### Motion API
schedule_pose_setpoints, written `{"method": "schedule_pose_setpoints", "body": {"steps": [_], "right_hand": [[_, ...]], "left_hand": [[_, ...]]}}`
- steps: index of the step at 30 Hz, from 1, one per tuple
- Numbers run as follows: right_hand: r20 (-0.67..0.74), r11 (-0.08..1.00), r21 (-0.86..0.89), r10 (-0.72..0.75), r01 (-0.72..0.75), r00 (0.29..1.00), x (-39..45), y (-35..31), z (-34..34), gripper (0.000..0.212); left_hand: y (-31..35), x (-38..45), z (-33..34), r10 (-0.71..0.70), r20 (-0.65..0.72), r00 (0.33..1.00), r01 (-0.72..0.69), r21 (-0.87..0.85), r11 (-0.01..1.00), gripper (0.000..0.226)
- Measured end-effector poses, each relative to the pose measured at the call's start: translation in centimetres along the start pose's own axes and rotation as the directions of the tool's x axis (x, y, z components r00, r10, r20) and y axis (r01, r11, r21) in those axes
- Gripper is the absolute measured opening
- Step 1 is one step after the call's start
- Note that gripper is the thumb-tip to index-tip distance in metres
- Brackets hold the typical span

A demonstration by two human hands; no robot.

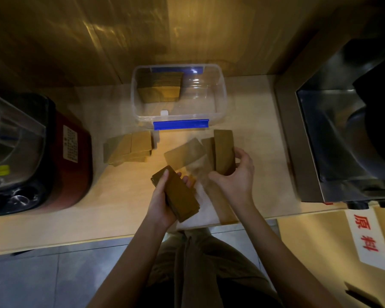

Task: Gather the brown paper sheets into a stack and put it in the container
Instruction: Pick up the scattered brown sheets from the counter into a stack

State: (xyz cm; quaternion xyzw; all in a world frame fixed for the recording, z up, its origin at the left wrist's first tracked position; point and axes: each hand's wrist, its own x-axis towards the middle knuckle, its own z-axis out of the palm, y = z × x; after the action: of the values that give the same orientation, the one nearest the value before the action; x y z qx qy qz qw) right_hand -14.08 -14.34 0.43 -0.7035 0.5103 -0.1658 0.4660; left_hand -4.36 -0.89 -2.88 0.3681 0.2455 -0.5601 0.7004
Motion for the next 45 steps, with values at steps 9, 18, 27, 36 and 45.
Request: {"method": "schedule_pose_setpoints", "body": {"steps": [9,18,27,36,45], "right_hand": [[0.287,0.984,-0.057,-0.148,0.171,0.946,-5.1,-1.6,2.4,0.083],[0.433,0.939,-0.152,-0.217,0.309,0.875,-5.3,-1.4,2.8,0.072],[0.66,0.953,-0.085,-0.164,0.289,0.734,-1.9,-1.4,3.1,0.029],[0.783,0.356,-0.467,-0.258,0.809,0.566,6.3,0.7,6.1,0.046],[0.851,0.187,-0.45,-0.206,0.873,0.482,8.7,0.2,7.5,0.051]], "left_hand": [[0.5,-0.3,2.0,0.111,0.213,0.971,-0.13,0.078,0.988,0.061],[0.6,-0.3,1.4,0.127,0.281,0.951,-0.153,0.075,0.985,0.049],[1.6,0.4,-0.8,0.092,0.086,0.992,-0.093,0.003,0.996,0.035],[2.0,-0.2,-3.0,0.097,-0.001,0.995,-0.096,-0.143,0.985,0.042],[2.2,-0.9,-3.5,0.139,-0.07,0.988,-0.149,-0.173,0.974,0.046]]}}
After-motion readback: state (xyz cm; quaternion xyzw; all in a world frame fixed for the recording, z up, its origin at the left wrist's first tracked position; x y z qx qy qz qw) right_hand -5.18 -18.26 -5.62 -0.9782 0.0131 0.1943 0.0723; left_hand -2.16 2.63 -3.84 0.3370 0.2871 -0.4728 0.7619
